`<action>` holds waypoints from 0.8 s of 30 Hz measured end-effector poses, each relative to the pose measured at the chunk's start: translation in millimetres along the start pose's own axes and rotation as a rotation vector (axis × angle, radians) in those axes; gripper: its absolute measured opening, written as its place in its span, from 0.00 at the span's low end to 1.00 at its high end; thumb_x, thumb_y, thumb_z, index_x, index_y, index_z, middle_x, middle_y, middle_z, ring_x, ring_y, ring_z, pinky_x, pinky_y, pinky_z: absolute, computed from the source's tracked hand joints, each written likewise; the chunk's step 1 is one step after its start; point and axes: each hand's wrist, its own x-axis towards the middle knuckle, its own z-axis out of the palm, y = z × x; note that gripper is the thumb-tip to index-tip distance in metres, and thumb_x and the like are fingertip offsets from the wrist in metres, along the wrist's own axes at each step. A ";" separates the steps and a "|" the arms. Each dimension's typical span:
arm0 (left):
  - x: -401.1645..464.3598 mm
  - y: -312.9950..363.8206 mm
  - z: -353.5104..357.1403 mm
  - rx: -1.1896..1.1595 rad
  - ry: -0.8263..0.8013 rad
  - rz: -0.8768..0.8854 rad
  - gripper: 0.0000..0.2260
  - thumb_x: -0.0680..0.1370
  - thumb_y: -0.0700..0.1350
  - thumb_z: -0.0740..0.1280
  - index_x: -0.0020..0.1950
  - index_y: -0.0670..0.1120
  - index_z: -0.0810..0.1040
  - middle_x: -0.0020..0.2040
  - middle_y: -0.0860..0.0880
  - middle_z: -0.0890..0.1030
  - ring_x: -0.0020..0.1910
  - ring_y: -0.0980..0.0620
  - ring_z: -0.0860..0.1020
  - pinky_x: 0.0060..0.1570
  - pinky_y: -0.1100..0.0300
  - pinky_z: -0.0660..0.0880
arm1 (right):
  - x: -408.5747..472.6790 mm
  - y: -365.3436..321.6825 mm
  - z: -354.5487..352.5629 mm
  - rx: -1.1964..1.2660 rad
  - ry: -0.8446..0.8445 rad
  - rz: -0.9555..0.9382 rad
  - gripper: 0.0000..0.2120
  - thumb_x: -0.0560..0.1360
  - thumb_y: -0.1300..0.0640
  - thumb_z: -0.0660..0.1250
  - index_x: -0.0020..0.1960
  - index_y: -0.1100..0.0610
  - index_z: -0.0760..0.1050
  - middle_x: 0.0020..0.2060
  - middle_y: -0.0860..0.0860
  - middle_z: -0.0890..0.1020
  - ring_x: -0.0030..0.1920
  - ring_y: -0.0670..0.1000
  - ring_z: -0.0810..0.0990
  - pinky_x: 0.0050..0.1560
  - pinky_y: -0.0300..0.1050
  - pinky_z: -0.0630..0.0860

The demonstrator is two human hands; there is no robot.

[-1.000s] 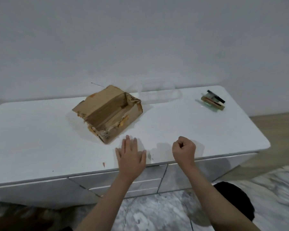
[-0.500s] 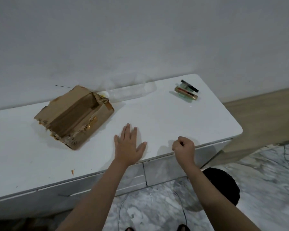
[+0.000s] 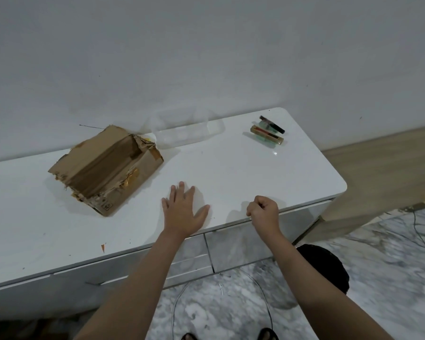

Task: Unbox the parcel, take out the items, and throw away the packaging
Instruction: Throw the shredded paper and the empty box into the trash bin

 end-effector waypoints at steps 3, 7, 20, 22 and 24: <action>-8.2 7.8 3.2 0.024 -0.025 -0.005 0.42 0.69 0.69 0.41 0.77 0.46 0.56 0.79 0.43 0.49 0.77 0.40 0.45 0.71 0.38 0.46 | -4.3 -3.1 -2.1 0.033 0.022 -0.004 0.14 0.65 0.69 0.60 0.26 0.59 0.58 0.23 0.53 0.63 0.20 0.43 0.59 0.26 0.36 0.56; -31.0 36.8 18.4 0.097 -0.064 -0.024 0.40 0.74 0.64 0.39 0.77 0.39 0.54 0.77 0.36 0.50 0.76 0.34 0.48 0.70 0.35 0.51 | -9.8 -2.7 -8.5 0.077 0.115 -0.006 0.10 0.62 0.64 0.59 0.27 0.65 0.58 0.26 0.57 0.64 0.27 0.51 0.60 0.29 0.41 0.56; -17.2 188.8 53.3 -0.089 -0.137 0.418 0.33 0.76 0.61 0.45 0.75 0.45 0.62 0.78 0.44 0.54 0.78 0.46 0.50 0.72 0.40 0.47 | -10.5 40.1 -145.5 0.108 0.547 0.075 0.11 0.66 0.67 0.61 0.29 0.62 0.60 0.26 0.55 0.64 0.29 0.51 0.63 0.31 0.44 0.61; 3.6 216.6 61.5 -0.070 -0.139 0.424 0.30 0.78 0.58 0.49 0.76 0.45 0.59 0.78 0.44 0.52 0.78 0.46 0.49 0.72 0.40 0.45 | -10.8 57.2 -177.5 0.069 0.633 0.150 0.15 0.69 0.69 0.61 0.30 0.56 0.60 0.26 0.54 0.65 0.30 0.51 0.65 0.31 0.43 0.63; 25.1 237.4 71.1 -0.007 -0.147 0.399 0.28 0.80 0.57 0.51 0.77 0.45 0.56 0.79 0.44 0.51 0.78 0.46 0.48 0.71 0.38 0.44 | -9.0 78.1 -208.3 0.027 0.698 0.254 0.14 0.70 0.66 0.62 0.29 0.56 0.63 0.27 0.55 0.68 0.31 0.53 0.67 0.34 0.46 0.65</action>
